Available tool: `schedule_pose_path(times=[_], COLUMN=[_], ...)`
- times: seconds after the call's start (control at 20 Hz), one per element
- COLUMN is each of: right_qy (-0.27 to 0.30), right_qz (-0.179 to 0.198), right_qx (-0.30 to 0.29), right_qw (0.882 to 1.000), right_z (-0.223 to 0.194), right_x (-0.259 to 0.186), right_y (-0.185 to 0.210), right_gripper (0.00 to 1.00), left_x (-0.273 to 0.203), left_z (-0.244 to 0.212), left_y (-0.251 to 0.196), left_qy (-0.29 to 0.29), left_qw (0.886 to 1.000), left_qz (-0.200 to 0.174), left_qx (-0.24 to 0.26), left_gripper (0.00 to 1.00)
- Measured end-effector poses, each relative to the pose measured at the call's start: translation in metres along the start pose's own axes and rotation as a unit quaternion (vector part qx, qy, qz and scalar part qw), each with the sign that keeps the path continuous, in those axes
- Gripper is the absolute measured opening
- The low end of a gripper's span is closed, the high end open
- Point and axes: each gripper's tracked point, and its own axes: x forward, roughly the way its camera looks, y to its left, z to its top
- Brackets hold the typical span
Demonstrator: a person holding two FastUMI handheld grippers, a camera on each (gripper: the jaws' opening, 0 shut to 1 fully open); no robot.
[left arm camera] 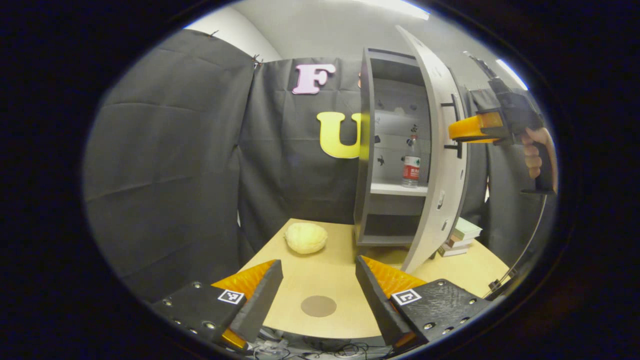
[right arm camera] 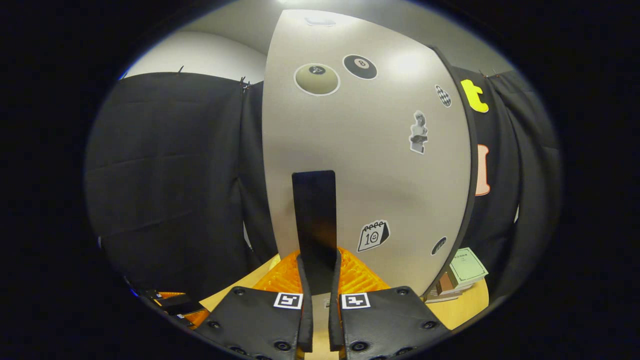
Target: Open the cabinet door with the right hand, grasp the bottle in the cabinet with the left hand and place it on the coaster, then close the cabinet door with the right hand.
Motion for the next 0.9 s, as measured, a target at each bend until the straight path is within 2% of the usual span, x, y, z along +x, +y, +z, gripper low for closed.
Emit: schedule_pose_path(times=[0.15,0.3,0.35,0.4,0.6,0.65,0.7,0.9], right_qy=[-0.002,0.001,0.003,0.003,-0.003,-0.005,-0.005,-0.002], right_qz=[-0.006,-0.012,-0.015,-0.018,-0.033,-0.038,-0.043,-0.079], right_qx=[0.007,0.004,0.003,0.005,0.019,0.027,0.036,0.053], right_qw=[1.000,1.000,1.000,1.000,0.999,0.999,0.998,0.995], right_z=[-0.001,-0.002,-0.003,-0.003,-0.006,-0.005,-0.007,-0.010], right_x=[-0.008,-0.016,-0.019,-0.023,-0.036,-0.040,-0.044,-0.061], right_y=[-0.005,-0.010,-0.012,-0.014,-0.026,-0.029,-0.033,-0.047], right_gripper=[0.14,0.14,0.12,0.14,0.14,0.14,0.11,0.13], left_x=[0.003,0.004,0.005,0.006,0.009,0.008,0.007,0.008], left_z=[0.000,0.002,0.003,0.005,0.006,0.005,0.005,0.001], left_y=[-0.007,-0.016,-0.020,-0.023,-0.032,-0.035,-0.038,-0.048], left_qy=[0.005,0.002,-0.001,-0.004,-0.005,-0.004,-0.004,0.004], left_qw=[1.000,0.999,0.999,0.999,0.998,0.997,0.996,0.994], left_qz=[-0.016,-0.039,-0.045,-0.050,-0.070,-0.078,-0.085,-0.106], left_qx=[-0.003,-0.005,-0.006,-0.005,0.003,0.003,0.001,0.000], left_gripper=[0.91,0.91,0.89,0.91,0.89,0.91,0.89,0.91])
